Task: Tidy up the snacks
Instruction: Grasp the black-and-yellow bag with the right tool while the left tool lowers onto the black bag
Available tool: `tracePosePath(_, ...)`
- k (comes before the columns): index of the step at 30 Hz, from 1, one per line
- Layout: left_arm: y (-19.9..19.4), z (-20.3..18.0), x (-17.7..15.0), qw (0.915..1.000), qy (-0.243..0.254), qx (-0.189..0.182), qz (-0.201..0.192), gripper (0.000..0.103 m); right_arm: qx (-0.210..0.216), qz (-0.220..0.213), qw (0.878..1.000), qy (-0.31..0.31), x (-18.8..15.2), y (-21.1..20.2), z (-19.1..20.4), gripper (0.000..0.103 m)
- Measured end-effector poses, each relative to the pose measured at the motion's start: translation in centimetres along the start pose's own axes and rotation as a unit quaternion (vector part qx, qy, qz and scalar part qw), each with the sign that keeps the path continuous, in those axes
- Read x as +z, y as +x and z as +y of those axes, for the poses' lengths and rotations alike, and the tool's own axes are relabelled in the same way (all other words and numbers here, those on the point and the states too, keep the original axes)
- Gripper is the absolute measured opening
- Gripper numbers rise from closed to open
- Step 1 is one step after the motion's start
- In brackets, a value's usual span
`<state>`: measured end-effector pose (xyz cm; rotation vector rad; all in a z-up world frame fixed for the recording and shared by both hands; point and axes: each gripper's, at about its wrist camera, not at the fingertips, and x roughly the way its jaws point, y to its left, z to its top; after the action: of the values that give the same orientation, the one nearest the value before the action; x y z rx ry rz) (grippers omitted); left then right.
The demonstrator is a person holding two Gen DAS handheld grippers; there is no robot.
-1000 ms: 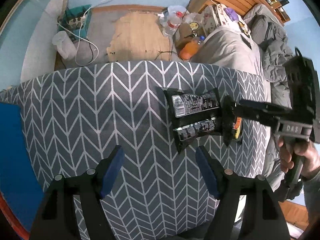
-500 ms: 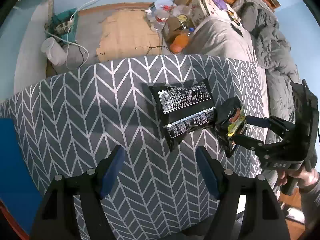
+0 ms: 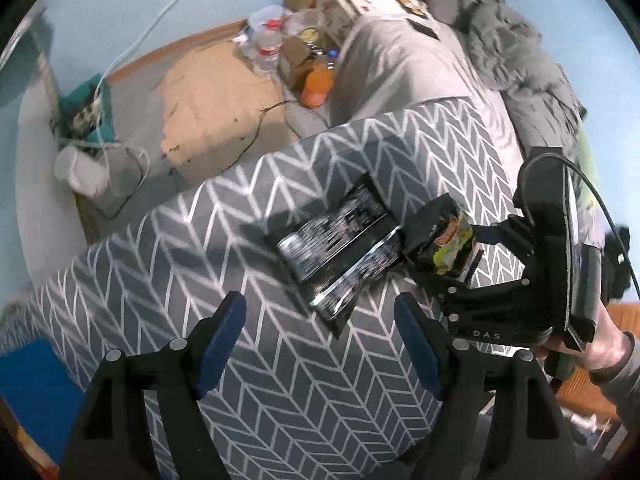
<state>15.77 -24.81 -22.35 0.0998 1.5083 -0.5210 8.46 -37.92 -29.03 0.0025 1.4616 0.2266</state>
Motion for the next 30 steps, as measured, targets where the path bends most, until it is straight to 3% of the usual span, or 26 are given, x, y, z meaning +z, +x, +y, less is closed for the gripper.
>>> tracePosePath(2,0.3,-0.7,0.7,0.9997,0.026,-0.004,0.0,0.083,0.0,-0.004,1.0,0.013,-0.2,-0.2,-0.2,0.063)
tracePosePath(12,3.3,-3.5,2.4,0.991,0.128,-0.003,0.039,0.085,0.022,-0.028,0.993,0.117,-2.3,-2.1,-2.4,0.062)
tracePosePath(20,6.5,-4.2,2.2,0.9869,0.147,0.002,0.067,0.085,0.039,-0.027,0.981,0.187,-5.0,-2.7,-4.8,0.062)
tracePosePath(30,7.6,-4.2,2.0,0.986,0.158,0.02,0.049,0.086,0.042,-0.029,0.977,0.209,-7.5,-3.5,-4.7,0.062)
